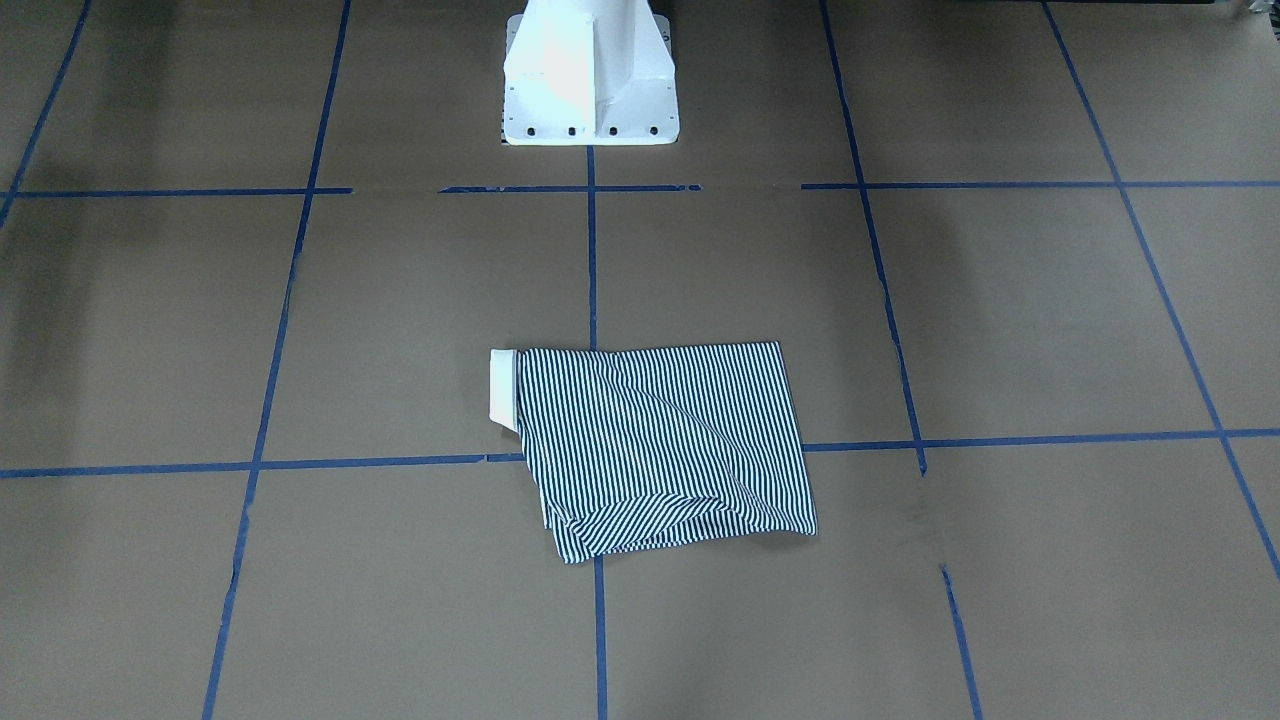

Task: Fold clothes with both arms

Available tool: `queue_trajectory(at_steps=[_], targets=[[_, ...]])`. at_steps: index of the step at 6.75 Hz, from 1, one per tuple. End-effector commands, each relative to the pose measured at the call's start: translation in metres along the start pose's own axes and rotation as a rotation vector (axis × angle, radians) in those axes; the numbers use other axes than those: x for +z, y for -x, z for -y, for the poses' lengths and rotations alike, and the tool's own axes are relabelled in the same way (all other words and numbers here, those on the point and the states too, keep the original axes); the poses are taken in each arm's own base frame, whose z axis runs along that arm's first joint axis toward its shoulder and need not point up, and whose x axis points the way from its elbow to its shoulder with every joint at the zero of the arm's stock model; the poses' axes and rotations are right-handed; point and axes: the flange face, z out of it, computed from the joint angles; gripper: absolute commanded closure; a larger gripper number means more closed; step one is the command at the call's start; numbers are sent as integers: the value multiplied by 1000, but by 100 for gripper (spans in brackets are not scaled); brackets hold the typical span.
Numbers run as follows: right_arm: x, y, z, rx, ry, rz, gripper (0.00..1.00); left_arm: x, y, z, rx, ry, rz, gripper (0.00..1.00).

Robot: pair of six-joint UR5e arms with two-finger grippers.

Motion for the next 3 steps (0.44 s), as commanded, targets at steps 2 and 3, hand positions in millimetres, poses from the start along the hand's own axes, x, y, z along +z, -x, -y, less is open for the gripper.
queue_trajectory(at_steps=[2,3], targets=[[11,-10,-36,10,37,-6,0,24,13,-71,21,-6,-8,0],[10,-10,-49,21,37,-8,0,34,19,-95,-8,37,-13,0]])
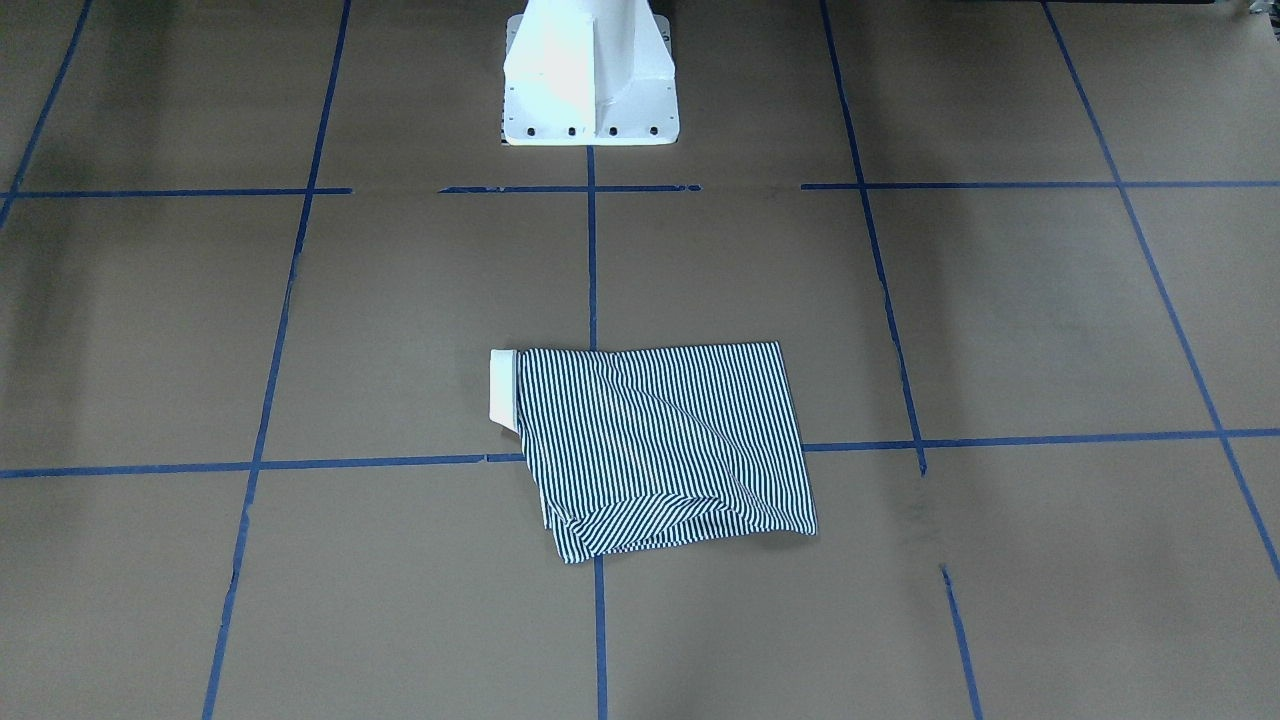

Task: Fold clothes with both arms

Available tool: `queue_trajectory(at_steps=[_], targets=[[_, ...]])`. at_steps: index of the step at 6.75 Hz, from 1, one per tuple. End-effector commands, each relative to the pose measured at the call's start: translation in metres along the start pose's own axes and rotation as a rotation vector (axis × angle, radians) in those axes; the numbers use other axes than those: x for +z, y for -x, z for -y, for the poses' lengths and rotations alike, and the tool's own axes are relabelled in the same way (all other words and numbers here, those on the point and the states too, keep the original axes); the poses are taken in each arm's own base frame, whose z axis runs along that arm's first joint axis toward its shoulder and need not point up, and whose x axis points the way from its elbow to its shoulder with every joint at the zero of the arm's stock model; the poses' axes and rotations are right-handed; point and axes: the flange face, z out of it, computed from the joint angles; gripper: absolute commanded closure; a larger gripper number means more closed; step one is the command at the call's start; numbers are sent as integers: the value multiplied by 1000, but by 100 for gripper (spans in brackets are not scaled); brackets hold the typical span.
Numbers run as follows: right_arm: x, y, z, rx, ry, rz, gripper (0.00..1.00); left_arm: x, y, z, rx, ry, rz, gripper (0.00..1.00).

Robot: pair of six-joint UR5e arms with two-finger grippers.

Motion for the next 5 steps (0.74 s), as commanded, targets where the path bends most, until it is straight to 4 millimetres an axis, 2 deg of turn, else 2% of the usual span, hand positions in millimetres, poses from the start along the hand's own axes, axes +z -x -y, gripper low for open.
queue_trajectory(at_steps=[1,2,3,5], targets=[[3,-3,-34,14,5,-1,0,5,-7,-52,-43,64,-26,0],[4,-5,-42,18,9,1,0,-14,-27,-82,-47,72,-30,0],[10,-2,-44,11,21,1,0,-23,-37,-92,-49,76,-30,0],[14,-3,-48,16,29,15,0,-21,-45,-87,-29,79,-34,0]])
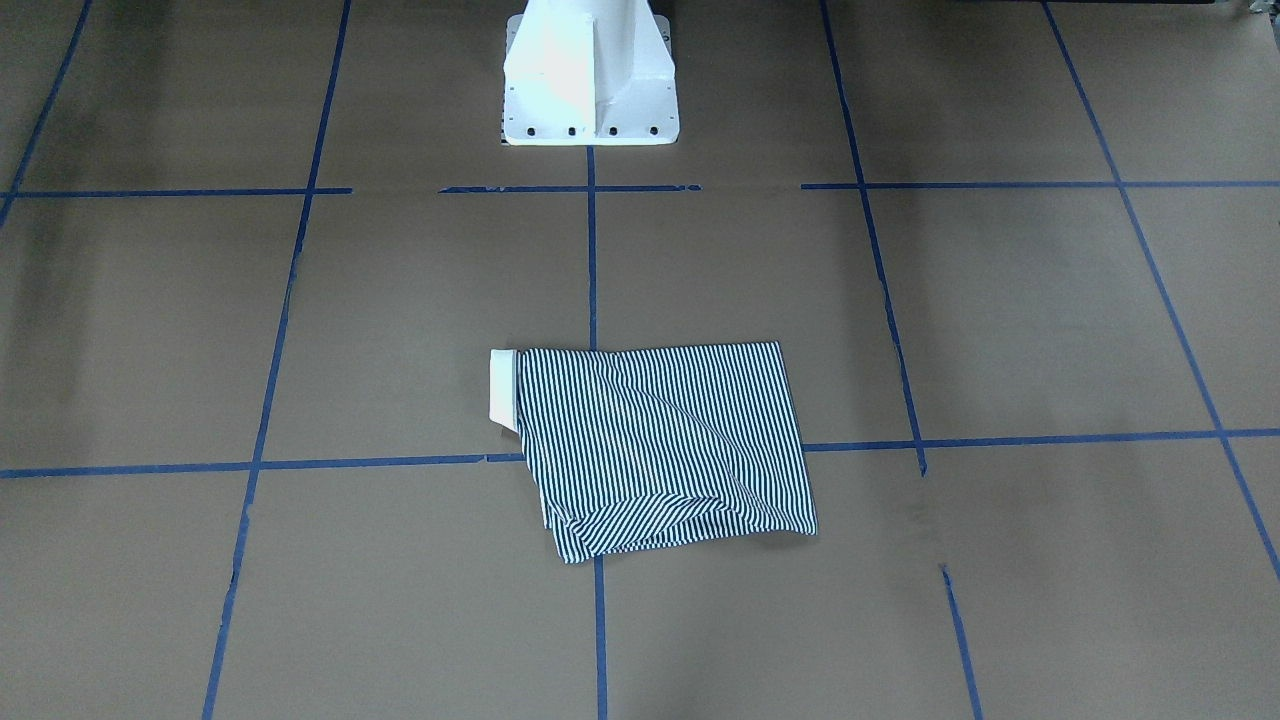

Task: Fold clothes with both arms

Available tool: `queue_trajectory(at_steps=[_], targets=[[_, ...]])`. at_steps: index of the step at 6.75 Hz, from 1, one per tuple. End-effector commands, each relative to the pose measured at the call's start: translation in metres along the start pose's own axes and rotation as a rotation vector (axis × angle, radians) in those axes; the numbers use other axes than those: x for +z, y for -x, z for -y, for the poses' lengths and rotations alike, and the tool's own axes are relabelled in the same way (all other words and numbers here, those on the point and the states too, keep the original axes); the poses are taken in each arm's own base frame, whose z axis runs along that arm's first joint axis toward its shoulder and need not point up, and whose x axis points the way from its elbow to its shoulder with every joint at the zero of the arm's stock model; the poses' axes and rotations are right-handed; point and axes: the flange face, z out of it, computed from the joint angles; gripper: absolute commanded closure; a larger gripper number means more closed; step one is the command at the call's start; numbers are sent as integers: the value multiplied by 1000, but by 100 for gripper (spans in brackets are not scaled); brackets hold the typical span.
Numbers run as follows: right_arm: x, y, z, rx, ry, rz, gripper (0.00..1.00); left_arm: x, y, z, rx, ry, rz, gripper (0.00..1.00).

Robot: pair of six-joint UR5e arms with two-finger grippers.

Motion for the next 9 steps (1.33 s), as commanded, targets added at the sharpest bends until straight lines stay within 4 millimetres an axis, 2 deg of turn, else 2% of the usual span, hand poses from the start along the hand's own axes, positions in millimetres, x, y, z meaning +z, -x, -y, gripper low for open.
queue_trajectory(at_steps=[1,4,5,6,8,9], targets=[[0,4,-2,-15,1,23,0,1,-5,-1,7,5,-2,0],[1,-1,-14,5,11,90,0,6,-2,-14,21,16,-5,0],[-6,-5,-16,10,-4,73,0,7,-2,-14,19,18,-5,0],[-26,-4,-21,10,-39,66,0,7,-1,-15,18,19,-5,0],[-33,-4,-44,-1,-53,-19,0,-1,-9,-9,42,-5,-2,0],[-37,2,-51,-6,-59,-4,0,-6,-15,-4,57,-19,-3,0]])
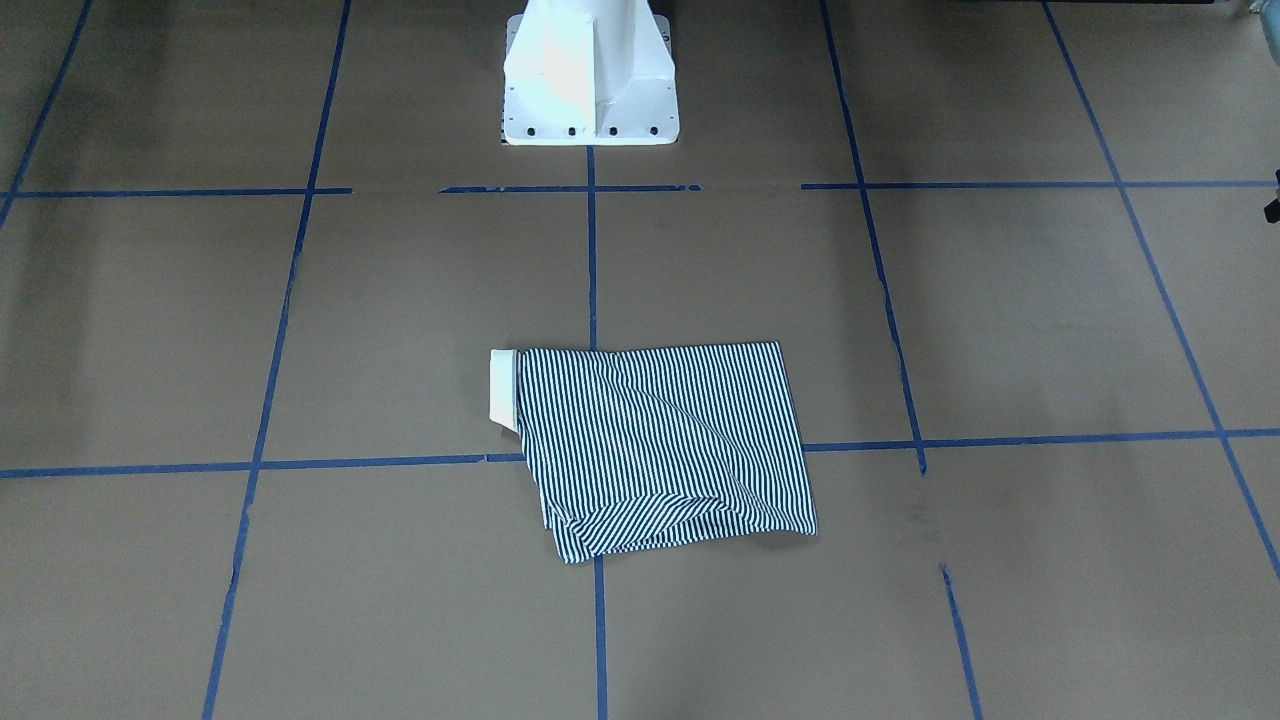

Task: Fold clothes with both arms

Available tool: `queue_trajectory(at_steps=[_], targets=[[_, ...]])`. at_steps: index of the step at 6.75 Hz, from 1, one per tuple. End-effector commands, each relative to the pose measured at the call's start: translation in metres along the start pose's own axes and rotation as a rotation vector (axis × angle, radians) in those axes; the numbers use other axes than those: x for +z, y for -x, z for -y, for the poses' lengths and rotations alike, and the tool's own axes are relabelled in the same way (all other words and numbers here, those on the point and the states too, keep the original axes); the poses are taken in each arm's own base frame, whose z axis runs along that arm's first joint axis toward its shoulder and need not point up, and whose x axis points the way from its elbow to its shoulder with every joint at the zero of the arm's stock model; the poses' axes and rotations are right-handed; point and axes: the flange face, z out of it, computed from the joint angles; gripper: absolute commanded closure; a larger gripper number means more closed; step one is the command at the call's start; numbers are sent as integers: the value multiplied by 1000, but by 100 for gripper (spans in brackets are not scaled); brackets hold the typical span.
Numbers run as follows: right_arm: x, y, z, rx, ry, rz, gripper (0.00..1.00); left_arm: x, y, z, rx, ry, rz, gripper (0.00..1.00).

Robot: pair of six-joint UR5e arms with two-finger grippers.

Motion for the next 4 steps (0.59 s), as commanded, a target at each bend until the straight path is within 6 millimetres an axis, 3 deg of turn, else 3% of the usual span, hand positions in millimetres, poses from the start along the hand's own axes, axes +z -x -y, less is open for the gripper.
queue_trajectory(at_steps=[1,4], targets=[[-5,6,-15,-3,-5,17,0,-14,-13,8,33,-35,2,0],[-4,9,-18,-1,-1,69,0,-21,-20,12,47,-51,4,0]])
